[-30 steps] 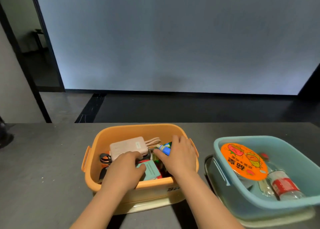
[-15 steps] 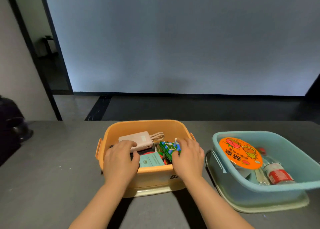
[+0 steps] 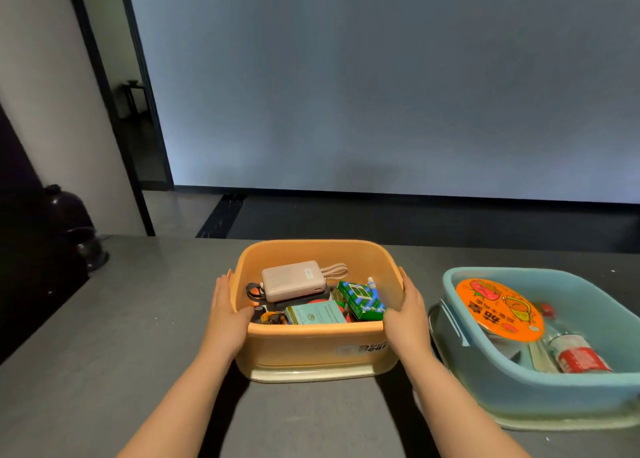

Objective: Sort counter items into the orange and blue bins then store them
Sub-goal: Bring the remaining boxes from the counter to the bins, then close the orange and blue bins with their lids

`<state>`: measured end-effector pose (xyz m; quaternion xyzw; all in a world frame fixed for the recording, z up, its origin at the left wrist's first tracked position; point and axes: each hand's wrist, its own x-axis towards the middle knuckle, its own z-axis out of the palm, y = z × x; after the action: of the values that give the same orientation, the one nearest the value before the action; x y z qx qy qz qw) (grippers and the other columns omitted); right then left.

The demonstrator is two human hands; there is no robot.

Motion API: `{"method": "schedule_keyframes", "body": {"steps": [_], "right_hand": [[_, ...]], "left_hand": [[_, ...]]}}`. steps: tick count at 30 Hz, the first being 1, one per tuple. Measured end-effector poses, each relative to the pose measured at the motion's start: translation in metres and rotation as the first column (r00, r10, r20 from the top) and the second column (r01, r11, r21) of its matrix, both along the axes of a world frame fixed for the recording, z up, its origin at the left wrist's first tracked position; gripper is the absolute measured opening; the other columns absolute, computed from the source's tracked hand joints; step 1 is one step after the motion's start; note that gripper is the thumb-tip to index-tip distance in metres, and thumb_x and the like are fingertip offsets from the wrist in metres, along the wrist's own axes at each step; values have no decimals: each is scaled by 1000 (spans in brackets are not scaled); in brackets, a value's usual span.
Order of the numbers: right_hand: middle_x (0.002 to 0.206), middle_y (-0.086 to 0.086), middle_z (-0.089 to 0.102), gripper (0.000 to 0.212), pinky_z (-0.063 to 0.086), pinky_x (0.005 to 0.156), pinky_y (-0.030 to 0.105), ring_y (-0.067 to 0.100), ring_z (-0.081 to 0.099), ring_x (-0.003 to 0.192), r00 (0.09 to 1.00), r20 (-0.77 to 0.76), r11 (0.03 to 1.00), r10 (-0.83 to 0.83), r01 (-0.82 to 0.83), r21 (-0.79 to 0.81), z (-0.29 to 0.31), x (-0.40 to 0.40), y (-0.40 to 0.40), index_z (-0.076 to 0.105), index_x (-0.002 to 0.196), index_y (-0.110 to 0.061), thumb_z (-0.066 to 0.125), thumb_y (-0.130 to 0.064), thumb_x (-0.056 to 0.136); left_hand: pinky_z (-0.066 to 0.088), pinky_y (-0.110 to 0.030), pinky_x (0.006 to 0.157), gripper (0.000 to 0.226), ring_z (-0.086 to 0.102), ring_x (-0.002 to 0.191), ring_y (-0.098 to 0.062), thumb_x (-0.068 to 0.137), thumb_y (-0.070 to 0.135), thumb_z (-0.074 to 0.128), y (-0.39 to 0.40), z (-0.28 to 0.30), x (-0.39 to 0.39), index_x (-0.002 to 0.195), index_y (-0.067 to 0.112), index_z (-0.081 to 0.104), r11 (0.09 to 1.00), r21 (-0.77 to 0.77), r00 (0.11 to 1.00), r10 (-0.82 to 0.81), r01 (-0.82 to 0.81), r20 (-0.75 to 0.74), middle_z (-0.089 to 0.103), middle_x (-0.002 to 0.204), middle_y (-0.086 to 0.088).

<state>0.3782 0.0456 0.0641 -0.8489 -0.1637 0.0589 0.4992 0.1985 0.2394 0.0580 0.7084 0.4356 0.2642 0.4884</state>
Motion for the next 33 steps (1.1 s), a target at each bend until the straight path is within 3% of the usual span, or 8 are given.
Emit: {"method": "schedule_keyframes", "body": {"steps": [3,5,9,12,19,25,29,33], "right_hand": [[140,0,40,74,30,105,43,23,34,128,990,125,957,-60,93,-276,3,2,1,26,148,-32,55,-8,84],[137,4,37,74,27,105,42,25,31,126,979,167,947,-117,161,-278,4,1,3,31,146,-30,62,-12,80],[148,11,25,87,37,102,43,30,38,129,990,-92,994,-106,102,-42,0,6,3,16,150,-23,67,-8,82],[145,6,39,83,44,99,45,25,47,122,972,-233,988,-23,57,142,-4,8,0,16,150,-27,66,-11,86],[114,5,62,67,51,75,41,27,60,99,869,-495,887,4,225,403,-11,10,-3,47,133,-24,55,2,72],[99,-8,63,59,51,75,39,10,57,85,901,-388,861,-197,348,371,1,1,5,60,116,-28,50,2,67],[95,-12,65,57,52,80,43,13,60,86,923,-342,871,-175,308,384,12,-19,11,63,113,-30,52,2,67],[88,-20,64,58,53,62,34,9,64,79,948,-317,868,-24,177,464,34,-51,27,63,108,-36,54,4,67]], "left_hand": [[54,-34,76,79,50,121,-28,91,2,55,8,5,4,151,31,12,993,-117,1000,-8,8,4,26,154,-4],[52,-29,64,78,56,111,-27,91,3,54,9,5,6,150,32,13,986,-167,999,17,-11,33,33,150,-6],[54,-37,74,69,57,103,-21,92,4,52,5,1,7,147,31,22,985,-158,989,90,-71,114,46,139,-4],[51,-45,91,71,53,113,-23,91,6,54,5,-2,6,147,32,20,980,-193,985,72,-42,155,45,138,-2],[56,-44,75,81,58,102,-26,79,-7,53,2,-7,5,145,33,29,972,-215,968,143,-97,205,51,128,-2],[57,-47,68,68,61,87,-23,72,-12,50,1,-3,2,122,34,58,960,-130,930,274,-248,244,61,113,0],[55,-53,79,67,62,101,-28,71,-15,51,3,1,-22,123,27,60,940,-115,887,341,-321,313,64,115,-3],[50,-36,52,72,65,87,-32,64,-19,46,2,6,-78,114,29,65,886,-137,808,460,-442,369,68,107,-3]]}}
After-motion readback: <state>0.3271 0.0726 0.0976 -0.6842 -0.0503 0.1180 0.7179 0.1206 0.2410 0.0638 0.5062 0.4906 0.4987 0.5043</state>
